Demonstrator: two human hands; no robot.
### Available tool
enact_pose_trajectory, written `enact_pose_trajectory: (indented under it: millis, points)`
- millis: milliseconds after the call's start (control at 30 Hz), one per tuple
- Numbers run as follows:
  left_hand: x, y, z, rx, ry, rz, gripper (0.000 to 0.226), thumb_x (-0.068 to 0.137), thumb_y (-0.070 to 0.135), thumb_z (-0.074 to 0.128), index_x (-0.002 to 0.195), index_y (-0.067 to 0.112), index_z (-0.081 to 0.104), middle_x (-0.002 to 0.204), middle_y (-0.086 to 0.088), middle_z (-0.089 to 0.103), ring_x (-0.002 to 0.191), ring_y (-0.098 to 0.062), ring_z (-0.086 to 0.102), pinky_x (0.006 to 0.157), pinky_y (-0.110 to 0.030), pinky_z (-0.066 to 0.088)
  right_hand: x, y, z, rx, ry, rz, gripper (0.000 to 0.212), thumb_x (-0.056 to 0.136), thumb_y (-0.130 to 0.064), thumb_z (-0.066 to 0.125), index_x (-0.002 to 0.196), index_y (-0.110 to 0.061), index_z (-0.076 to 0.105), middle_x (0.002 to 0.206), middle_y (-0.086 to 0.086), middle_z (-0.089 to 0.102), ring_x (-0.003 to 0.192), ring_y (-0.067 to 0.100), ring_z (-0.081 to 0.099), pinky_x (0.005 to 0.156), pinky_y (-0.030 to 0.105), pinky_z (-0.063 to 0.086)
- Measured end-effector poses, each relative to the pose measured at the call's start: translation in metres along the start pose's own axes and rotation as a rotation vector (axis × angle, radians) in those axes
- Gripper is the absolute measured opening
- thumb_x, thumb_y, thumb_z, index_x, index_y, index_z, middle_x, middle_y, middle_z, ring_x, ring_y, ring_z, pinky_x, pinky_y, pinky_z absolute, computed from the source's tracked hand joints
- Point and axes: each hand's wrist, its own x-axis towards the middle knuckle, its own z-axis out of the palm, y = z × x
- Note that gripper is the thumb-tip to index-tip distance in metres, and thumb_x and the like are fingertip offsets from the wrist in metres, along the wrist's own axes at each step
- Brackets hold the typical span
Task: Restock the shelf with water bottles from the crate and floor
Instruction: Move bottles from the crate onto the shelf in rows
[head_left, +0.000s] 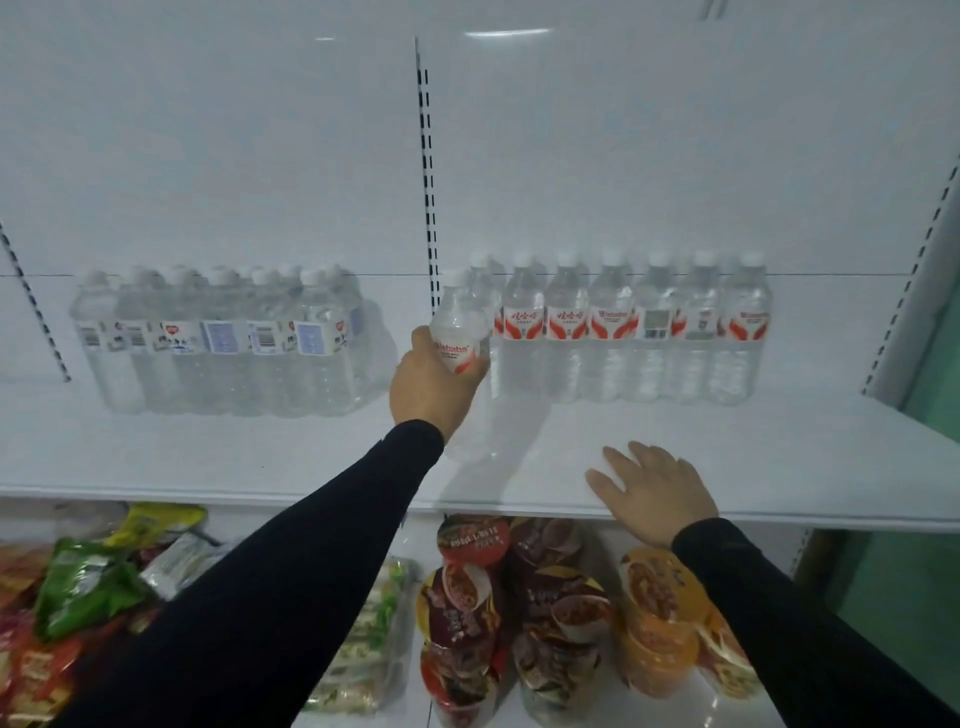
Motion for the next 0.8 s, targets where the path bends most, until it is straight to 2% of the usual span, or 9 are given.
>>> enact_pose_trajectory:
  millis: [67, 167, 333, 400, 600, 800]
  points:
    - [-0.002, -0.002, 0.009, 0.015, 0.003, 0.010, 0.060, 0.079, 0.058, 0.066, 0.120, 0.019, 0.044, 0.097, -0.001, 0.062, 0.080, -0.020, 0.063, 0.064, -0.033, 0.053, 0.001, 0.001, 0.000, 0.003, 0.013, 0.001, 0.068, 0.097, -0.065, 0.015, 0.155, -0.032, 0.021, 0.164, 0.005, 0.017, 0.150, 0.026, 0.016, 0.120, 0.044, 0.014]
    - [-0.011, -0.010, 0.014, 0.031, -0.023, 0.011, 0.062, 0.080, 0.048, 0.070, 0.126, 0.020, 0.039, 0.104, -0.002, 0.060, 0.086, -0.021, 0.063, 0.071, -0.034, 0.054, 0.001, 0.001, 0.001, 0.009, 0.011, 0.000, 0.068, 0.096, -0.065, 0.014, 0.155, -0.032, 0.020, 0.164, 0.005, 0.016, 0.150, 0.026, 0.016, 0.120, 0.045, 0.014]
    - [-0.035, -0.031, 0.020, 0.028, -0.141, -0.052, 0.064, 0.084, 0.032, 0.071, 0.135, 0.017, 0.035, 0.121, -0.005, 0.059, 0.106, -0.023, 0.059, 0.080, -0.025, 0.043, -0.001, -0.002, -0.001, 0.017, 0.008, 0.006, 0.067, 0.097, -0.064, 0.014, 0.155, -0.031, 0.021, 0.164, 0.006, 0.017, 0.149, 0.027, 0.016, 0.120, 0.045, 0.014]
    - [-0.040, -0.036, 0.024, 0.013, -0.139, -0.079, 0.065, 0.085, 0.031, 0.071, 0.136, 0.015, 0.035, 0.125, -0.006, 0.058, 0.111, -0.024, 0.057, 0.083, -0.025, 0.042, -0.002, -0.004, -0.002, 0.018, 0.012, 0.003, 0.066, 0.098, -0.063, 0.014, 0.155, -0.031, 0.022, 0.164, 0.006, 0.018, 0.149, 0.027, 0.017, 0.120, 0.045, 0.014]
    - [-0.023, -0.037, 0.043, 0.034, -0.116, -0.116, 0.068, 0.085, 0.033, 0.071, 0.138, 0.015, 0.032, 0.127, -0.010, 0.056, 0.112, -0.027, 0.057, 0.090, -0.034, 0.047, -0.002, -0.003, -0.001, 0.028, 0.017, 0.006, 0.066, 0.097, -0.064, 0.014, 0.155, -0.031, 0.022, 0.164, 0.005, 0.018, 0.149, 0.027, 0.016, 0.120, 0.045, 0.013]
    - [0.003, -0.042, 0.069, 0.062, -0.106, -0.130, 0.073, 0.087, 0.034, 0.069, 0.141, 0.011, 0.027, 0.127, -0.015, 0.056, 0.110, -0.033, 0.059, 0.089, -0.039, 0.050, -0.001, -0.003, 0.001, 0.042, 0.024, 0.012, 0.067, 0.097, -0.065, 0.015, 0.155, -0.032, 0.022, 0.164, 0.003, 0.017, 0.149, 0.025, 0.015, 0.121, 0.043, 0.012]
